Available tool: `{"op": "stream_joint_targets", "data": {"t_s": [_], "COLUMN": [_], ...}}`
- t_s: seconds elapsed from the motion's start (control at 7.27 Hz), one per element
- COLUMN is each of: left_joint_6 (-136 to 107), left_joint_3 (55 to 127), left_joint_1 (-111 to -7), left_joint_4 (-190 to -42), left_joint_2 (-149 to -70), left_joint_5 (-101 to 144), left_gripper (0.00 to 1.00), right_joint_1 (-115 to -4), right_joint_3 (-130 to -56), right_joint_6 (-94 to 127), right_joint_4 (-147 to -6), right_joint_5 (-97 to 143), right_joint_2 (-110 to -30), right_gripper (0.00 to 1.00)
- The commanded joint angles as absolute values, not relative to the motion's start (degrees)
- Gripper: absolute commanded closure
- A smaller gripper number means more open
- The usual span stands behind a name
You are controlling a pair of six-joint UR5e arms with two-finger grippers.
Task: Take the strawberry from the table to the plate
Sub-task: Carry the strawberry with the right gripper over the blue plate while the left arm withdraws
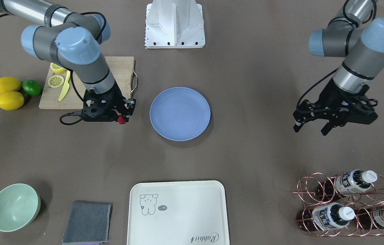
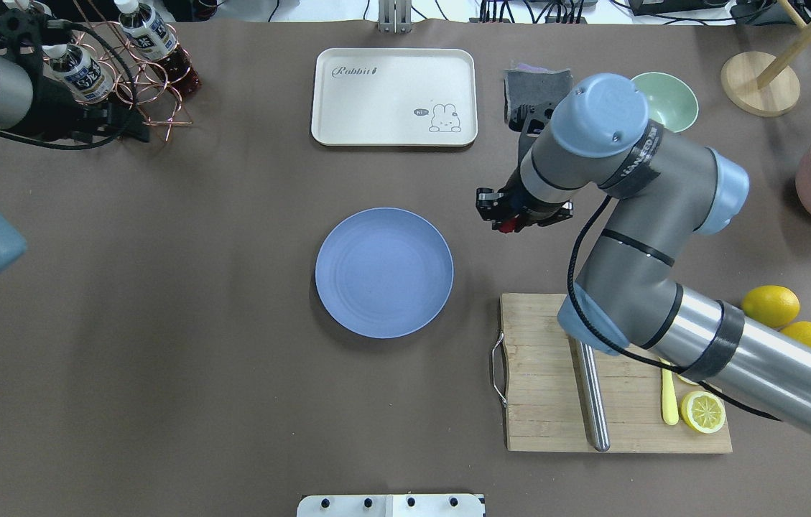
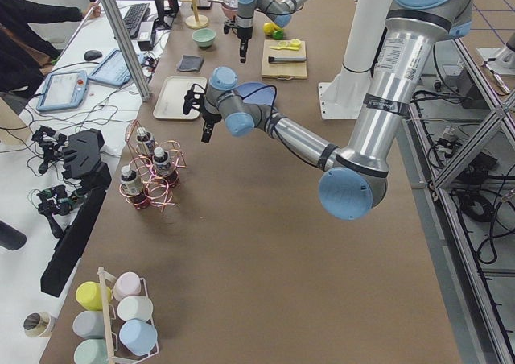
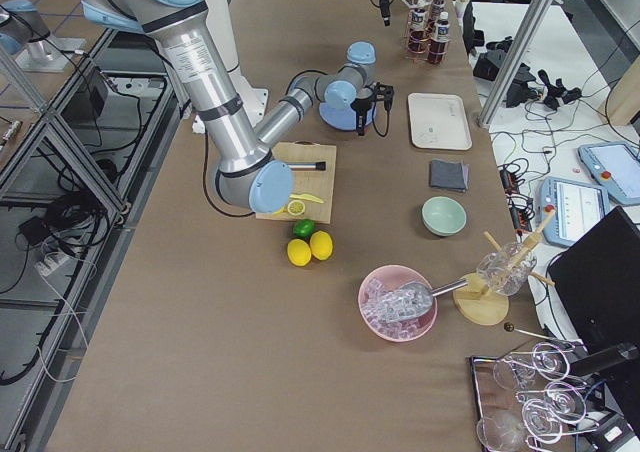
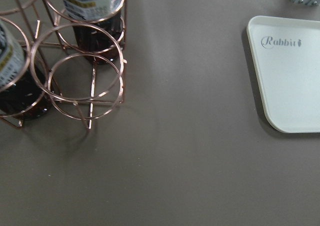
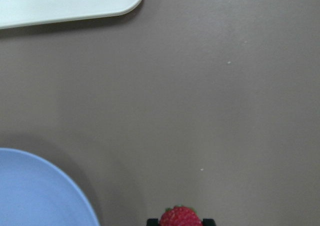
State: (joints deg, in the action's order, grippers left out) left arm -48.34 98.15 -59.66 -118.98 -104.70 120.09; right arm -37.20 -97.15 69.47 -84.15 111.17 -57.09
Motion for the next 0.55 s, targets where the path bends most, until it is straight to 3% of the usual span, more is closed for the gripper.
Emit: {"op": "stream_joint_targets", "data": {"t_s": [0.0, 0.41], "left_joint_6": [-31.6, -25.5], "left_joint_3": [96.0, 94.9], "left_joint_1": [-68.1, -73.3], "left_joint_4": [-116.8, -116.5], "left_joint_2": [-99.2, -95.4], "left_joint_5": [129.6, 131.0], "left_gripper": [0.02, 0.02], "right_joint_1": [-30.7, -26.4], "right_joint_3": [-96.7, -90.5], "right_joint_6": [73.2, 75.4], "right_joint_4": [-88.5, -89.9], "right_joint_5": [105.9, 100.7], "right_joint_2": [-51.0, -44.4], "right_gripper": [1.00, 1.00]}}
